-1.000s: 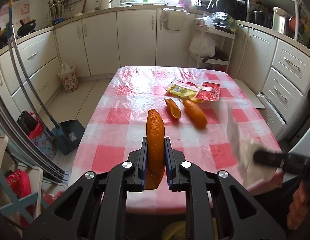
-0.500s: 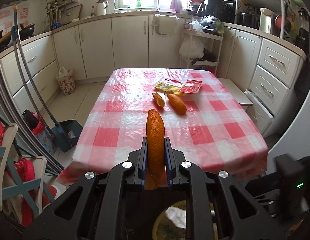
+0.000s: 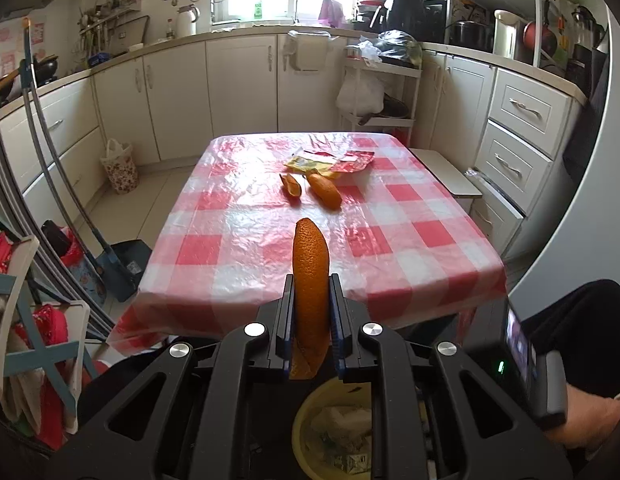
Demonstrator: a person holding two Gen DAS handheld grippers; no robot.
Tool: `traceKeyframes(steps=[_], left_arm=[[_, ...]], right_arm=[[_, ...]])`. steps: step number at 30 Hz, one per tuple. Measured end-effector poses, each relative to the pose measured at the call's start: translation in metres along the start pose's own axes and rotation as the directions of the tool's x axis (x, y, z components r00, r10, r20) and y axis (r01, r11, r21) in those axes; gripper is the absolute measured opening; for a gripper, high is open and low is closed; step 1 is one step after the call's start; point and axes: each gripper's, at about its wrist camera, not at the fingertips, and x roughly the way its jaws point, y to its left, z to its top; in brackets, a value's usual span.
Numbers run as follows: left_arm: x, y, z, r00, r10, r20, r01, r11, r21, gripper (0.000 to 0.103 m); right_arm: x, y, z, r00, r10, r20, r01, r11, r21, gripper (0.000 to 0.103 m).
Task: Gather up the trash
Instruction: 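Drop the tissue into the yellow bin with the right gripper while the left drops the peel, then move both grippers back over the table toward the red wrapper and peels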
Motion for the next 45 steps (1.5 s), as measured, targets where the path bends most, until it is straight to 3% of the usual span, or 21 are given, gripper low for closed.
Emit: traceKeyframes(steps=[6,13,20,22,25,28,31,38,45], left_arm=[[0.000,-0.010,-0.014,0.998,-0.044,-0.042,0.044,0.999,0.013,0.015],[0.015,-0.031,-0.038,0.981,-0.114,-0.157,0.124,0.990,0.061,0.015],[0.037,-0.050,-0.064,0.938,-0.166,-0.305,0.209,0.971,0.113,0.016],[0.040,-0.054,-0.069,0.933,-0.162,-0.321,0.211,0.970,0.124,0.017],[0.043,-0.058,-0.073,0.922,-0.156,-0.355,0.217,0.967,0.137,0.028],[0.041,-0.062,-0.074,0.931,-0.119,-0.344,0.188,0.967,0.173,0.044],[0.034,-0.062,-0.070,0.948,-0.081,-0.308,0.148,0.968,0.202,0.051],[0.012,-0.061,-0.055,0.985,-0.010,-0.173,0.052,0.969,0.242,0.060],[-0.004,-0.059,-0.044,0.996,0.016,-0.086,0.005,0.972,0.237,0.063]], right_arm=[[-0.032,-0.021,0.007,0.987,-0.021,0.160,0.002,0.993,0.121,0.057],[-0.066,-0.045,0.007,0.943,-0.030,0.332,-0.062,0.963,0.264,0.063],[-0.074,-0.052,0.006,0.926,-0.030,0.377,-0.092,0.949,0.302,0.063],[-0.076,-0.051,0.006,0.923,-0.028,0.384,-0.096,0.949,0.299,0.063],[-0.077,-0.052,0.006,0.920,-0.027,0.390,-0.099,0.949,0.300,0.064],[-0.080,-0.053,0.005,0.917,-0.029,0.397,-0.100,0.949,0.301,0.065],[-0.082,-0.056,0.004,0.914,-0.032,0.405,-0.101,0.947,0.303,0.065],[-0.085,-0.057,0.004,0.907,-0.039,0.420,-0.100,0.947,0.304,0.066],[-0.086,-0.053,0.005,0.903,-0.047,0.426,-0.088,0.953,0.291,0.066]])
